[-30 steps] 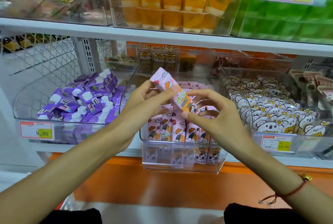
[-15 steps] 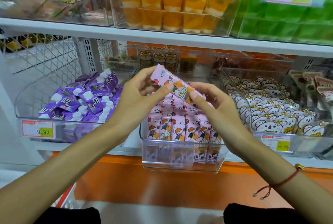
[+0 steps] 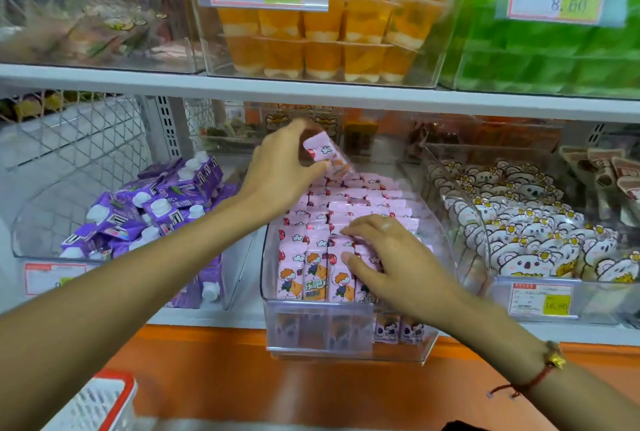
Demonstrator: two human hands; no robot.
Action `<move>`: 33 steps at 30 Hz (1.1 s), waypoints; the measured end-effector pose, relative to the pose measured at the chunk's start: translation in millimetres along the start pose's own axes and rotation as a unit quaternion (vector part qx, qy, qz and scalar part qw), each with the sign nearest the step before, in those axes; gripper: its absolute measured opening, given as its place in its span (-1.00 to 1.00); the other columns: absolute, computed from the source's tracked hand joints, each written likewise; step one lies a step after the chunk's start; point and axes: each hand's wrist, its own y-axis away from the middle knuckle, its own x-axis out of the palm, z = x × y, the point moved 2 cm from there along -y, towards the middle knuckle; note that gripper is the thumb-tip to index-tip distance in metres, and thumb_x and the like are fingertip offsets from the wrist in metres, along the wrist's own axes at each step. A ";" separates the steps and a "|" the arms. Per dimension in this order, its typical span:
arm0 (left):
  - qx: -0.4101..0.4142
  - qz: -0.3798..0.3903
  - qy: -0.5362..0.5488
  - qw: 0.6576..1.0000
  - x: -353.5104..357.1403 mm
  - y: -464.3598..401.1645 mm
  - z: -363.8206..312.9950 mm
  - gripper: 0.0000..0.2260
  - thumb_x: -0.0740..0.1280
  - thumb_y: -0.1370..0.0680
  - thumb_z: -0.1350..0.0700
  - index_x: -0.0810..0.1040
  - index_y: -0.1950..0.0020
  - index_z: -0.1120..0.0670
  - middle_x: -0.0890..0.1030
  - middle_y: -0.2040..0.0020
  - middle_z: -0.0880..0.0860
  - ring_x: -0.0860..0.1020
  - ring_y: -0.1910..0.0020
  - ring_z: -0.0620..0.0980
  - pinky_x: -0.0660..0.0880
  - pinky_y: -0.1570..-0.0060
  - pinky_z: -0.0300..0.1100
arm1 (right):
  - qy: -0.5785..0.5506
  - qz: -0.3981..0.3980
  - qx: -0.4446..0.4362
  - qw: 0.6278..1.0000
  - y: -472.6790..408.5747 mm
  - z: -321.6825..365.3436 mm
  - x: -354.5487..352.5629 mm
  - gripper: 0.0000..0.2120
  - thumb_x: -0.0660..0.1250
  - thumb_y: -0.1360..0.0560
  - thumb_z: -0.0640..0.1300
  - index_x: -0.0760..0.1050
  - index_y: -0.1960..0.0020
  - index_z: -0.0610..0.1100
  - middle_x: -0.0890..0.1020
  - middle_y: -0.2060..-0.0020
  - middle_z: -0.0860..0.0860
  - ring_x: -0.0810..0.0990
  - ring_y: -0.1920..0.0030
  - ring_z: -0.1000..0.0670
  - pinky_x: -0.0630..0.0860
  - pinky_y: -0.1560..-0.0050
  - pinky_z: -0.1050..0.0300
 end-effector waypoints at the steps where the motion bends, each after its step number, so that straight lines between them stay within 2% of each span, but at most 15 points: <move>1: 0.009 0.003 -0.039 0.999 3.3 -5.7 1.6 -0.63 0.48 -0.46 0.06 0.51 -0.22 0.07 0.64 -0.07 0.02 0.61 0.09 -0.03 0.58 -0.01 -0.04 | 0.001 0.001 0.000 1.000 0.3 -0.6 0.2 -0.60 0.19 -0.59 0.07 0.40 -0.37 -0.05 0.46 -0.29 0.04 0.36 -0.29 0.04 0.30 -0.29 0.18; 6: -0.001 0.071 -0.119 0.990 18.0 -19.3 13.6 -0.63 0.46 -0.47 0.03 0.49 -0.24 0.05 0.64 -0.06 0.06 0.61 0.03 0.03 0.56 -0.04 -0.04 | 0.001 -0.001 -0.003 1.000 1.4 -0.9 0.2 -0.60 0.14 -0.60 0.10 0.37 -0.38 -0.01 0.43 -0.32 0.08 0.32 -0.31 0.09 0.28 -0.29 0.21; 11: -0.009 0.153 -0.103 0.983 19.2 -39.5 16.2 -0.64 0.43 -0.50 0.10 0.46 -0.26 0.07 0.62 -0.12 0.09 0.60 -0.01 0.06 0.56 -0.06 -0.01 | 0.000 -0.011 -0.020 1.000 4.6 0.3 -2.6 -0.61 0.15 -0.60 0.08 0.34 -0.40 0.03 0.43 -0.32 0.10 0.32 -0.31 0.10 0.25 -0.28 0.22; 14: -0.022 0.185 -0.111 0.976 21.7 -53.7 12.9 -0.54 0.40 -0.52 0.04 0.39 -0.38 0.07 0.56 -0.14 0.09 0.56 -0.02 0.08 0.48 0.08 -0.18 | 0.008 -0.018 -0.032 0.999 7.1 0.4 -4.0 -0.63 0.18 -0.59 0.07 0.37 -0.38 0.04 0.45 -0.30 0.10 0.32 -0.30 0.10 0.24 -0.26 0.23; 16: -0.041 0.194 -0.121 0.973 26.3 -60.2 13.1 -0.51 0.40 -0.52 0.00 0.38 -0.40 0.07 0.56 -0.22 0.13 0.54 -0.10 0.10 0.40 0.07 -0.23 | 0.009 -0.018 -0.035 0.999 9.0 -0.1 -2.9 -0.65 0.18 -0.59 0.07 0.39 -0.36 0.06 0.46 -0.29 0.12 0.32 -0.31 0.11 0.27 -0.27 0.21; 19: -0.083 0.250 -0.153 0.952 38.9 -60.5 19.3 -0.73 0.35 -0.55 -0.02 0.47 -0.20 0.04 0.58 0.02 0.03 0.54 0.02 0.02 0.42 0.17 -0.20 | 0.007 -0.019 -0.034 0.999 11.0 -0.5 -1.9 -0.66 0.18 -0.59 0.07 0.41 -0.34 0.08 0.47 -0.27 0.14 0.34 -0.30 0.12 0.30 -0.26 0.20; 21: -0.081 0.305 -0.151 0.937 55.4 -57.4 26.8 -0.70 0.32 -0.57 0.03 0.46 -0.27 0.07 0.57 -0.12 0.08 0.54 -0.08 0.07 0.39 0.06 -0.21 | 0.007 -0.021 -0.031 0.999 12.0 0.0 -1.8 -0.67 0.18 -0.59 0.07 0.41 -0.33 0.09 0.46 -0.26 0.14 0.34 -0.29 0.13 0.28 -0.23 0.23; 23: -0.068 0.315 -0.171 0.931 68.8 -53.7 32.2 -0.65 0.32 -0.57 0.07 0.46 -0.35 0.09 0.54 -0.22 0.06 0.53 -0.13 0.05 0.41 -0.02 -0.20 | 0.008 -0.025 -0.029 0.999 12.4 0.7 -2.9 -0.68 0.18 -0.58 0.06 0.43 -0.32 0.09 0.45 -0.26 0.15 0.33 -0.29 0.13 0.27 -0.20 0.24; 27: -0.055 0.285 -0.164 0.943 80.3 -54.1 38.2 -0.78 0.30 -0.58 0.11 0.53 -0.22 0.06 0.58 -0.19 0.06 0.51 -0.03 -0.03 0.45 0.00 -0.22 | 0.032 -0.034 -0.035 0.998 15.7 3.4 -8.3 -0.70 0.20 -0.58 0.03 0.47 -0.29 0.08 0.47 -0.22 0.11 0.36 -0.25 0.08 0.30 -0.14 0.21; 29: -0.061 0.312 -0.164 0.934 77.6 -54.3 37.2 -0.78 0.25 -0.61 0.07 0.52 -0.23 0.05 0.56 -0.20 0.06 0.49 -0.04 -0.03 0.41 0.01 -0.20 | 0.044 -0.039 -0.037 0.998 18.6 4.6 -12.1 -0.72 0.22 -0.57 0.03 0.50 -0.25 0.06 0.50 -0.17 0.09 0.40 -0.20 0.06 0.32 -0.07 0.20; 33: -0.034 0.368 -0.197 0.908 69.4 -52.6 34.1 -0.72 0.24 -0.61 0.00 0.54 -0.25 0.08 0.57 -0.22 0.05 0.49 -0.04 -0.02 0.40 -0.01 -0.18 | 0.058 -0.007 -0.037 0.998 23.2 2.8 -11.4 -0.67 0.13 -0.60 0.11 0.44 -0.32 0.09 0.49 -0.17 0.13 0.39 -0.20 0.08 0.31 -0.11 0.20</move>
